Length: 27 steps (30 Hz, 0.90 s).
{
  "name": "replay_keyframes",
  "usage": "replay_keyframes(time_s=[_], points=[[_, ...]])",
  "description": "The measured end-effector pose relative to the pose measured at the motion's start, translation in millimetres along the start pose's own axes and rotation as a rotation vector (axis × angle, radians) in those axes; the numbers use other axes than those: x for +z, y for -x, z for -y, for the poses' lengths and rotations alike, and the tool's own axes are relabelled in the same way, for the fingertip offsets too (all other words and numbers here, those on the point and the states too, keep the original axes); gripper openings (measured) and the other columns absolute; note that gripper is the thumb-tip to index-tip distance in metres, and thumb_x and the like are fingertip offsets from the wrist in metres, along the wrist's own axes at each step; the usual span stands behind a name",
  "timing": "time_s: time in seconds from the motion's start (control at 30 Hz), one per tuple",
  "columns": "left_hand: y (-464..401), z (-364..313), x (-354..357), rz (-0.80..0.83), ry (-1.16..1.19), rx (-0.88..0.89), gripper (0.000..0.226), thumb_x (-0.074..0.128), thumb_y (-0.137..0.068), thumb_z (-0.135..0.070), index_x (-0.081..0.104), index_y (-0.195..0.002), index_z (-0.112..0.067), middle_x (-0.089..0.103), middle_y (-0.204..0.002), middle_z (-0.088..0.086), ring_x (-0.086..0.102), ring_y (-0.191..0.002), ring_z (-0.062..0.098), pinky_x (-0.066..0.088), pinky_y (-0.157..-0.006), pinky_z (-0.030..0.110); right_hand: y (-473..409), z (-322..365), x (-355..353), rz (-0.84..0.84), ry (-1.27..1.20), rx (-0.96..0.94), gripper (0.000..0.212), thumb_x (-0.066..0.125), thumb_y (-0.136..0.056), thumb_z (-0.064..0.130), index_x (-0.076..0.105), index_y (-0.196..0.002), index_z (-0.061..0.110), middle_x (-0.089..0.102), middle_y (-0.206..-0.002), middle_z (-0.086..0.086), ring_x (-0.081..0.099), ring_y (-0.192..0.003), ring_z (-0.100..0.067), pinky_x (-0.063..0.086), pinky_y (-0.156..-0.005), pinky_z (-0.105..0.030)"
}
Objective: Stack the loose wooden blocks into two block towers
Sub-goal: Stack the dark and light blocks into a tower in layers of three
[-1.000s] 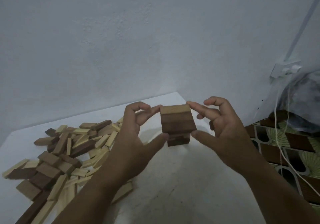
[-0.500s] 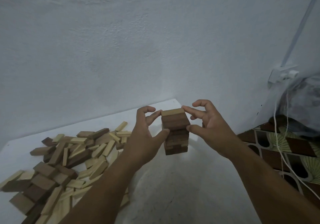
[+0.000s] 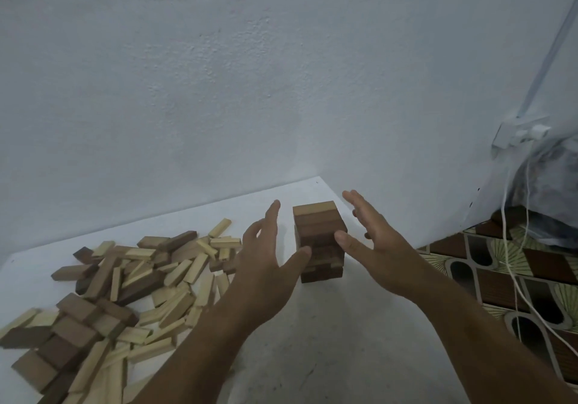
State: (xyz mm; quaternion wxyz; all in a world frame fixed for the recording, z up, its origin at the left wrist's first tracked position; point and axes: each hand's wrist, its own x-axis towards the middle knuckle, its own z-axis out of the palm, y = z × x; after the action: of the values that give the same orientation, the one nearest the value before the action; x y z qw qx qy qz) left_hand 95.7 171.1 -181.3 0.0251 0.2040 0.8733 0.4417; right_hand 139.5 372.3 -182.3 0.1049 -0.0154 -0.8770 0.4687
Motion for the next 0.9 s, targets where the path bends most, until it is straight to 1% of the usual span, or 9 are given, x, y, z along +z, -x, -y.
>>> replay_keyframes(time_s=[0.07,0.13,0.3,0.43,0.57,0.63,0.7,0.8,0.9], points=[[2,-5,2,0.033,-0.132,-0.006,0.070,0.037,-0.098,-0.052,-0.004,-0.153,-0.041,0.001,-0.163,-0.014,0.003,-0.149,0.013,0.014,-0.120,0.047,2,-2,5,0.031,0.094,-0.009,0.072,0.034,-0.085,0.063,0.006,-0.150,0.045,-0.002,-0.157,0.025,0.002,-0.142,0.003,0.013,-0.118,-0.035],[3,-11,5,0.069,-0.224,-0.023,0.063,0.027,-0.103,-0.047,-0.009,-0.154,-0.036,-0.011,-0.162,-0.018,-0.009,-0.148,0.007,0.002,-0.121,0.049,1,-2,9,0.050,0.144,-0.001,0.073,0.026,-0.085,0.061,0.001,-0.150,0.040,-0.008,-0.157,0.022,-0.005,-0.142,0.002,0.005,-0.120,-0.040],[2,-12,9,0.090,-0.261,-0.007,0.052,0.016,-0.105,-0.038,-0.002,-0.154,-0.036,-0.004,-0.162,-0.018,-0.006,-0.147,0.005,0.000,-0.120,0.046,-1,-4,10,0.064,0.131,-0.005,0.059,0.026,-0.097,0.045,0.004,-0.151,0.034,-0.002,-0.158,0.018,-0.004,-0.144,0.002,0.006,-0.120,-0.043],[2,-11,12,0.079,-0.287,-0.002,0.050,0.015,-0.106,-0.035,0.001,-0.154,-0.033,0.002,-0.162,-0.015,-0.001,-0.147,0.008,0.006,-0.118,0.044,-1,-5,11,0.053,0.145,-0.010,0.056,0.027,-0.101,0.039,0.004,-0.151,0.031,0.005,-0.159,0.013,0.000,-0.144,0.001,0.007,-0.120,-0.039],[6,-12,4,0.096,-0.281,-0.045,0.054,0.019,-0.105,-0.037,-0.003,-0.155,-0.033,-0.004,-0.162,-0.018,-0.007,-0.148,0.006,-0.001,-0.120,0.047,3,-1,8,0.030,0.189,0.007,0.067,0.022,-0.094,0.052,-0.001,-0.152,0.029,-0.003,-0.158,0.018,-0.008,-0.138,0.010,-0.002,-0.113,-0.021],[11,-12,-8,0.061,-0.265,-0.047,0.055,0.022,-0.105,-0.040,-0.001,-0.155,-0.035,-0.001,-0.162,-0.019,-0.007,-0.148,0.005,0.000,-0.121,0.048,6,6,7,-0.067,0.224,-0.082,0.067,0.020,-0.095,0.057,0.001,-0.153,0.028,0.000,-0.154,0.025,-0.010,-0.134,0.017,0.000,-0.112,-0.022],[19,-9,-22,0.010,-0.238,-0.025,0.056,0.023,-0.101,-0.046,0.009,-0.154,-0.036,0.013,-0.159,-0.019,0.000,-0.147,0.005,0.005,-0.120,0.047,9,19,9,-0.200,0.248,-0.218,0.061,0.026,-0.096,0.052,0.012,-0.151,0.031,0.006,-0.148,0.033,-0.003,-0.135,0.018,0.004,-0.111,-0.021],[32,3,-48,-0.073,-0.143,0.006,0.057,0.027,-0.090,-0.054,0.033,-0.145,-0.042,0.038,-0.141,-0.022,0.029,-0.138,0.005,0.024,-0.116,0.043,13,49,23,-0.262,0.197,-0.407,0.047,0.042,-0.098,0.036,0.038,-0.144,0.028,0.027,-0.138,0.036,0.022,-0.138,0.005,0.021,-0.110,-0.021],[41,20,-71,-0.186,-0.154,0.049,0.027,0.050,-0.096,-0.039,0.061,-0.121,-0.041,0.060,-0.117,-0.023,0.051,-0.108,-0.007,0.042,-0.093,0.022,18,76,47,-0.245,0.137,-0.545,0.035,0.054,-0.095,0.026,0.058,-0.129,0.023,0.054,-0.128,0.022,0.045,-0.127,0.000,0.034,-0.106,-0.022]])
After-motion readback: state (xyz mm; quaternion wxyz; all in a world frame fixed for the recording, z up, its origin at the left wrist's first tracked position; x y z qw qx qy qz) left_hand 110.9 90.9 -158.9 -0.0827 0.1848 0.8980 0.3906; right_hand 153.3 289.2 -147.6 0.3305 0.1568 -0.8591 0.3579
